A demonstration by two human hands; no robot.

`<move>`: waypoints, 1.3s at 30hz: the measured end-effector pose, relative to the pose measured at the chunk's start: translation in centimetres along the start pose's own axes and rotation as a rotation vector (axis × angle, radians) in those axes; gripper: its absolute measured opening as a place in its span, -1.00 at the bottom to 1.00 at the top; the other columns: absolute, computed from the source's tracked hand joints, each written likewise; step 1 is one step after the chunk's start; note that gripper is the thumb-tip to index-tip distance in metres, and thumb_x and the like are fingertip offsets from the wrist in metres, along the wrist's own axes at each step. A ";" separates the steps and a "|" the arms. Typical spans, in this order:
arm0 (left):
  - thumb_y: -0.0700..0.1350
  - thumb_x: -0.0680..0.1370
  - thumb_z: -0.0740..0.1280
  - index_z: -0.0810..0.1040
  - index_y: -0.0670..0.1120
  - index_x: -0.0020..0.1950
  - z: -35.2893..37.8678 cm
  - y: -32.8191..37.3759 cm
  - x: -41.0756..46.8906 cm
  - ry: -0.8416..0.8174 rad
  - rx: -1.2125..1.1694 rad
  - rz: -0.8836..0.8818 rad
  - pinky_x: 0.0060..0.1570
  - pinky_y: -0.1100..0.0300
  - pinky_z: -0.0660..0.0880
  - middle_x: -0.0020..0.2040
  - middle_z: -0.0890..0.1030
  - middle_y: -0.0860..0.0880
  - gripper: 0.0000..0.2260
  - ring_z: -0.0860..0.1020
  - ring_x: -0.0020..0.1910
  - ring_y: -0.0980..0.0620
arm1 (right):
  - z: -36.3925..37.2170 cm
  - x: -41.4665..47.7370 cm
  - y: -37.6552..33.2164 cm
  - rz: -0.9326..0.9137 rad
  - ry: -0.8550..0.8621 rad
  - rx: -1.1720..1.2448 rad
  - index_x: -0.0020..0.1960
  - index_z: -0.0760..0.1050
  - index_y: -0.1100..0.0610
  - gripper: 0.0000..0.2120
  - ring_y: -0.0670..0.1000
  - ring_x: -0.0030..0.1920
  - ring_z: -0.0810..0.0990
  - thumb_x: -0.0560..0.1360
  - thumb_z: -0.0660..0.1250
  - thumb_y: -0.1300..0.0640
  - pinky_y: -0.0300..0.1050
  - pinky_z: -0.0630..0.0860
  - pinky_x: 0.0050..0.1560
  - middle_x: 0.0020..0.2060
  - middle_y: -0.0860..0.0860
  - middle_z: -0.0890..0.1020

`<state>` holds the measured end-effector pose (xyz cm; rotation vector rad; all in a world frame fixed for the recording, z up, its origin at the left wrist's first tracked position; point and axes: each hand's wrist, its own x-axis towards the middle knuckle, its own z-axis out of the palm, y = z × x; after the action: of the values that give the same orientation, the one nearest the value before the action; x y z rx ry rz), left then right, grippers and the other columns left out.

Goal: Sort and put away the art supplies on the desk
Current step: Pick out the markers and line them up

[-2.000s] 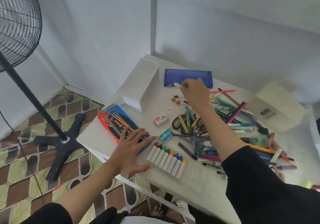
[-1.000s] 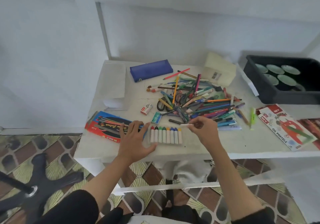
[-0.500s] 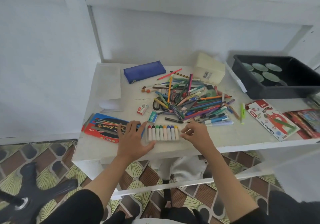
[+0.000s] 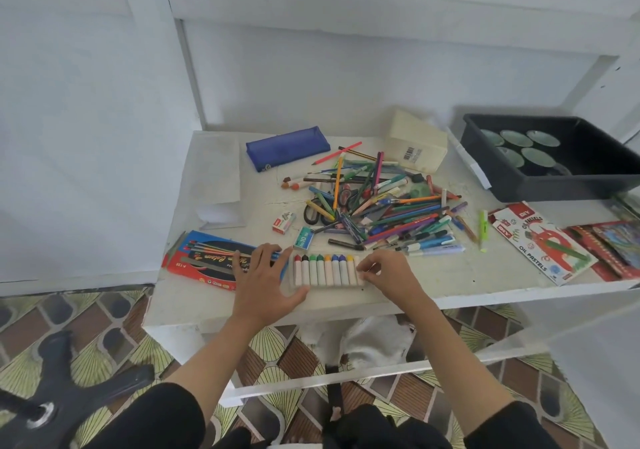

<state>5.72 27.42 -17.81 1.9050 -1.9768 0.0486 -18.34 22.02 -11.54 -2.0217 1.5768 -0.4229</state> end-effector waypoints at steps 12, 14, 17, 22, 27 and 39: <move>0.39 0.38 0.16 0.31 0.13 0.42 0.0 0.0 0.0 -0.062 0.018 -0.007 0.32 -0.42 0.02 0.30 0.39 0.03 -0.34 0.25 0.39 -0.01 | -3.2 9.3 -4.5 -0.218 -0.139 -0.224 0.05 0.63 0.08 -0.84 -0.08 -0.15 0.57 0.52 0.30 0.16 -0.08 0.55 0.01 -0.10 -0.03 0.66; 0.40 0.38 0.16 0.29 0.16 0.42 0.0 0.0 -0.1 -0.076 -0.003 -0.019 0.35 -0.39 -0.08 0.32 0.36 0.05 -0.34 0.22 0.42 -0.01 | -3.3 11.5 -5.7 -0.276 -0.137 -0.242 0.05 0.62 0.10 -0.84 -0.08 -0.13 0.55 0.53 0.29 0.17 -0.08 0.53 0.00 -0.10 -0.04 0.63; 0.39 0.37 0.18 0.31 0.15 0.42 -0.1 0.1 -0.1 -0.073 -0.027 -0.032 0.37 -0.35 -0.12 0.32 0.36 0.05 -0.34 0.24 0.43 -0.02 | -3.2 15.3 -6.5 -0.323 -0.114 -0.253 0.01 0.63 0.14 -0.83 0.01 -0.06 0.58 0.52 0.28 0.19 -0.03 0.54 0.00 -0.06 0.02 0.65; 0.38 0.38 0.19 0.25 0.20 0.45 -0.4 0.4 -0.2 -0.096 -0.033 -0.051 0.39 -0.31 -0.17 0.36 0.35 0.05 -0.34 0.17 0.46 -0.01 | -2.4 20.6 -7.3 -0.365 -0.097 -0.222 -0.02 0.63 0.17 -0.84 0.06 0.00 0.58 0.51 0.27 0.21 -0.07 0.51 0.04 -0.04 0.06 0.65; 0.39 0.41 0.13 0.20 0.23 0.47 -0.8 0.8 -0.2 -0.107 -0.010 -0.084 0.40 -0.25 -0.27 0.36 0.37 0.03 -0.35 0.13 0.48 -0.01 | -0.3 24.7 -8.5 -0.396 -0.188 -0.296 0.08 0.60 0.19 -0.78 0.09 0.10 0.56 0.52 0.22 0.25 -0.06 0.46 0.11 0.11 0.09 0.61; 0.40 0.42 0.11 0.11 0.27 0.48 -0.8 1.2 0.0 -0.116 0.027 -0.134 0.41 -0.20 -0.26 0.39 0.35 0.01 -0.35 0.09 0.48 -0.03 | 2.6 27.8 -8.9 -0.541 -0.149 -0.756 0.07 0.52 0.21 -0.82 0.16 0.01 0.56 0.53 0.20 0.31 -0.07 0.43 -0.12 0.03 0.12 0.59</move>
<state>4.79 27.80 -16.75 2.0965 -1.9252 -0.0740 -2.42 -2.57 -10.62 -2.9816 1.1664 0.1835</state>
